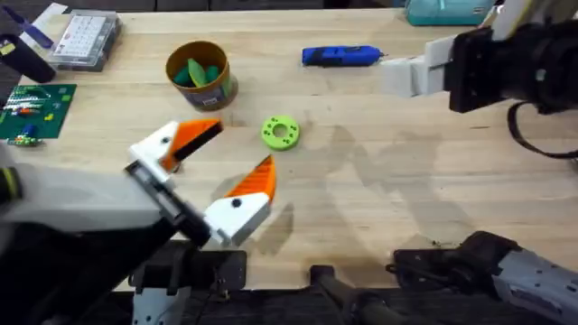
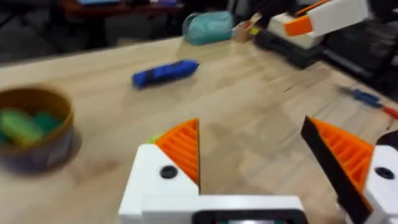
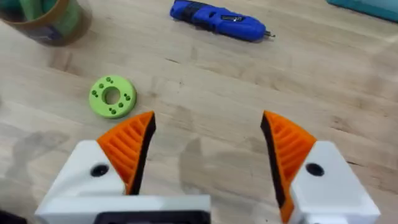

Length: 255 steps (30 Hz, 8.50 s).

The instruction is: Pick up the gripper from the table and insert it into the empty holder that is missing its gripper. Then pick up a screw, insert it into the mounting hole, and use the screwdriver to tighten it. Finally, clean up the table by picking up the vegetable and placing it into the bucket.

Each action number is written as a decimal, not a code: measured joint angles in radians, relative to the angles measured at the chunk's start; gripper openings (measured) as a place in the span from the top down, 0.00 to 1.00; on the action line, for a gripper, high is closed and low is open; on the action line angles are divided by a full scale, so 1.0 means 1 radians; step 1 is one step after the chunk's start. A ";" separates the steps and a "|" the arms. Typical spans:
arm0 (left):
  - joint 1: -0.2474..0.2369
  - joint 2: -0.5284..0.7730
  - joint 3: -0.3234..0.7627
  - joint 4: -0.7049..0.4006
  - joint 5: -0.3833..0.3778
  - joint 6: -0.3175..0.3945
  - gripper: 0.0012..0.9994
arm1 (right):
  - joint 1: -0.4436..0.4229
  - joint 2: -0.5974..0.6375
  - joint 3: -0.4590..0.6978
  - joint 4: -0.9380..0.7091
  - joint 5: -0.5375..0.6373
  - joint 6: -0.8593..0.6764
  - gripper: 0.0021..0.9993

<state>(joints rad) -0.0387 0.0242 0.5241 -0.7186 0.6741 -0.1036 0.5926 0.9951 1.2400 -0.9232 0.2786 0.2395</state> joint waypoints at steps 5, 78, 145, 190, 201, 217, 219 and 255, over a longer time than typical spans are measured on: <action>0.000 0.171 0.221 -0.301 -0.128 0.029 0.01 | 0.000 -0.003 0.000 -0.002 -0.038 0.007 0.00; 0.281 1.513 0.350 -0.119 -0.758 -0.731 0.37 | -0.061 0.135 0.222 -0.289 -0.055 0.021 0.00; 0.172 1.511 0.863 -0.192 -0.371 -0.314 0.12 | -0.061 0.135 0.222 -0.289 -0.055 0.021 0.00; 0.172 0.773 0.923 -0.641 -0.379 0.023 0.02 | -0.061 0.135 0.222 -0.289 -0.055 0.021 0.00; 0.172 0.773 0.923 -0.641 -0.379 0.023 0.02 | -0.061 0.135 0.222 -0.289 -0.055 0.021 0.00; 0.172 0.773 0.923 -0.641 -0.379 0.023 0.02 | -0.061 0.135 0.222 -0.289 -0.055 0.021 0.00; 0.172 0.773 0.923 -0.641 -0.379 0.023 0.02 | -0.061 0.135 0.222 -0.289 -0.055 0.021 0.00; 0.172 0.773 0.923 -0.641 -0.379 0.023 0.02 | -0.061 0.135 0.222 -0.289 -0.055 0.021 0.00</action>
<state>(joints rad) 0.1333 0.7975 1.4471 -1.3594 0.2951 -0.0811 0.5316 1.1297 1.4616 -1.2125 0.2234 0.2604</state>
